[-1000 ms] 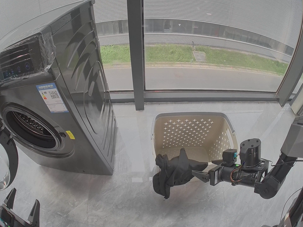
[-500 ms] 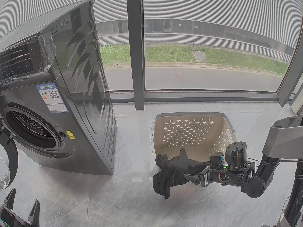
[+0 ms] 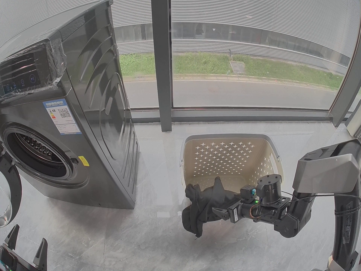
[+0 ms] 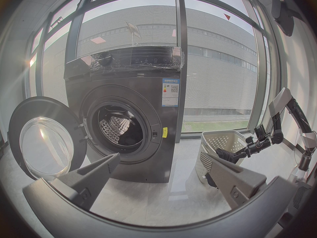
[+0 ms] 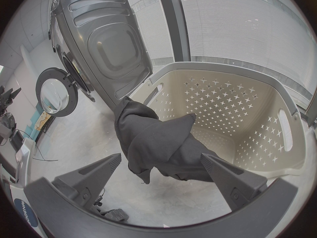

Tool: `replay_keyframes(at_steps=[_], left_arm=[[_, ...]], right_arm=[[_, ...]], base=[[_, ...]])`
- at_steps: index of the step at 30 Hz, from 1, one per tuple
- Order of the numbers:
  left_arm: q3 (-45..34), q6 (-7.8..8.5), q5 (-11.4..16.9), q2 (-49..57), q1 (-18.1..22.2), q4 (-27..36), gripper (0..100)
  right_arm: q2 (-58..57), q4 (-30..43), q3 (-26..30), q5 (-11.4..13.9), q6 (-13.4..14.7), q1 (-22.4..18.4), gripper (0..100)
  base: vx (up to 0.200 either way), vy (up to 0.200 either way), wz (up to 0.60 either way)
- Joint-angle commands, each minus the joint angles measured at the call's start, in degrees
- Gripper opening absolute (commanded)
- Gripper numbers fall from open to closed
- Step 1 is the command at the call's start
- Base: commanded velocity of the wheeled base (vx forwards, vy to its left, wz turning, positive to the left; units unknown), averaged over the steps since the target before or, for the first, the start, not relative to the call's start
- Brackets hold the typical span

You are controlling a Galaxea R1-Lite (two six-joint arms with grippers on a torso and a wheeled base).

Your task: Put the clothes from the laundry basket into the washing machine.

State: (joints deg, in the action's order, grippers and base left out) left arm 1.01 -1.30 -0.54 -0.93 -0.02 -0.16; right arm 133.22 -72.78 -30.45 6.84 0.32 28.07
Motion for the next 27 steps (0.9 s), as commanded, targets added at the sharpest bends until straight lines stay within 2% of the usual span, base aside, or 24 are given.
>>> replay_keyframes(at_steps=[1, 10, 20, 21, 27], left_arm=[[-0.84, -0.01, -0.08, 0.93, 0.02, -0.02, 100], [-0.84, 0.07, -0.08, 0.93, 0.02, -0.02, 100], [-0.84, -0.01, -0.08, 0.93, 0.02, -0.02, 100], [-0.84, -0.01, -0.08, 0.93, 0.02, -0.02, 100], [-0.84, -0.01, -0.08, 0.93, 0.02, -0.02, 100]], right_arm=[[3.36, -0.08, -3.03, 0.02, -0.4, 0.14, 100], [5.38, -0.26, -7.08, 0.19, -0.58, 0.58, 100], [7.58, -1.58, -8.92, 0.81, -0.67, 0.93, 100], [7.85, -1.67, -9.1, 0.81, -0.67, 1.02, 0], [7.58, -3.16, -9.01, 1.6, -0.67, 1.1, 0]], base=[[0.0, 0.0, 0.0], [0.0, 0.0, 0.0], [0.0, 0.0, 0.0], [0.0, 0.0, 0.0], [0.0, 0.0, 0.0]])
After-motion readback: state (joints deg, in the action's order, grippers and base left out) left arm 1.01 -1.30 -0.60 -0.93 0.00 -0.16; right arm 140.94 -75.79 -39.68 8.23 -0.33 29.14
